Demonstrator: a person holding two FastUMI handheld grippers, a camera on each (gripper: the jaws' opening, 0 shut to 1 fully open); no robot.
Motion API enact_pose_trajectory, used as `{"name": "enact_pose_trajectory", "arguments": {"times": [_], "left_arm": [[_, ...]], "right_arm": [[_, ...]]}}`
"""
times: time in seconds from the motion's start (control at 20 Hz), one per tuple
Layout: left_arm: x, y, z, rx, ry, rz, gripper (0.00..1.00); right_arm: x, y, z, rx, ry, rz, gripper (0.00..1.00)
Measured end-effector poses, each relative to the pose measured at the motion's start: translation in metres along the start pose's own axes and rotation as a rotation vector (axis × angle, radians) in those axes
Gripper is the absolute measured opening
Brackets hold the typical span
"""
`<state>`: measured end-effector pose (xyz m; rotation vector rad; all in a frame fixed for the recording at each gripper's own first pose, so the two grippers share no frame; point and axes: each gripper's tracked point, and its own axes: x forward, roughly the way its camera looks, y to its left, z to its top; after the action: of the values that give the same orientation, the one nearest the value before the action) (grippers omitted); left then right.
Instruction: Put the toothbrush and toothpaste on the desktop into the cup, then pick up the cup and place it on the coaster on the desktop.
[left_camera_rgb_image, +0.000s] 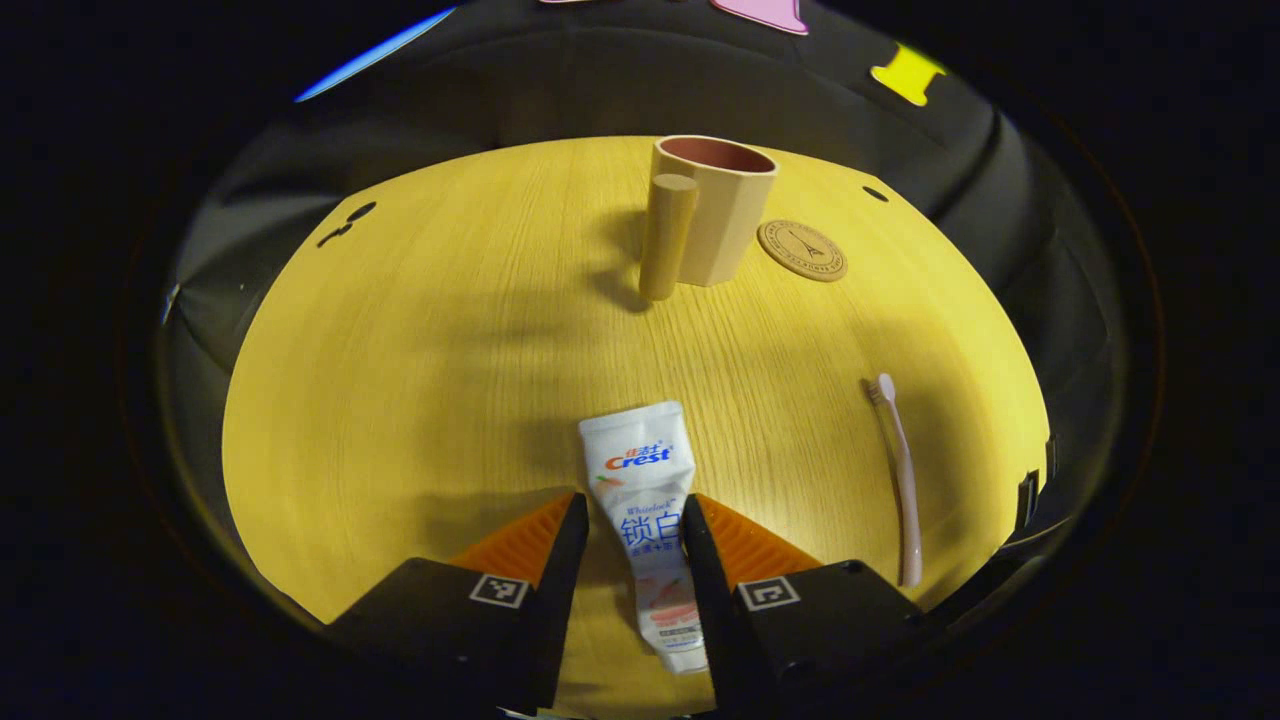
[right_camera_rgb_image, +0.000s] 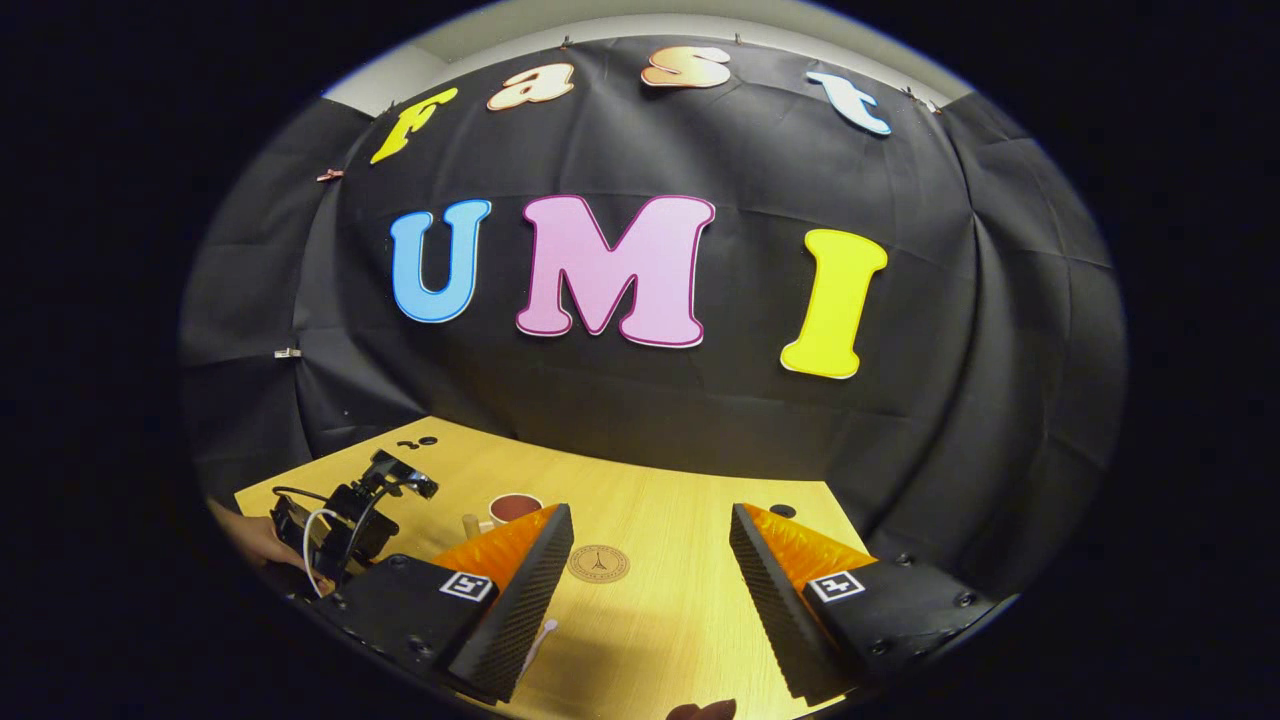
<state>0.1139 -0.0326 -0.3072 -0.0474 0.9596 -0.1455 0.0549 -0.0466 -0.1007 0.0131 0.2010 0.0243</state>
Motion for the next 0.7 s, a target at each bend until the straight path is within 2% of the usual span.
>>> {"name": "enact_pose_trajectory", "arguments": {"times": [0.15,0.2,0.25,0.4,0.5,0.7], "left_arm": [[-0.004,0.002,-0.002,-0.020,0.005,0.017,0.54],[-0.004,0.003,-0.003,-0.055,0.009,0.014,0.37],[-0.005,0.003,-0.002,-0.092,0.014,0.002,0.33],[-0.007,0.002,0.001,-0.205,0.002,-0.058,0.26],[-0.007,0.003,0.001,-0.236,-0.014,-0.082,0.22],[-0.018,0.019,-0.009,-0.179,-0.026,-0.005,0.19]], "right_arm": [[-0.001,0.001,-0.003,0.019,0.012,0.002,0.97],[-0.001,0.001,-0.003,0.022,0.012,0.003,0.97],[-0.002,0.001,-0.003,0.022,0.011,0.003,0.97],[-0.008,0.003,-0.002,0.023,0.009,0.006,0.97],[-0.013,0.003,-0.002,0.019,0.007,0.003,0.97],[-0.021,0.002,-0.005,0.016,0.014,-0.007,0.97]]}}
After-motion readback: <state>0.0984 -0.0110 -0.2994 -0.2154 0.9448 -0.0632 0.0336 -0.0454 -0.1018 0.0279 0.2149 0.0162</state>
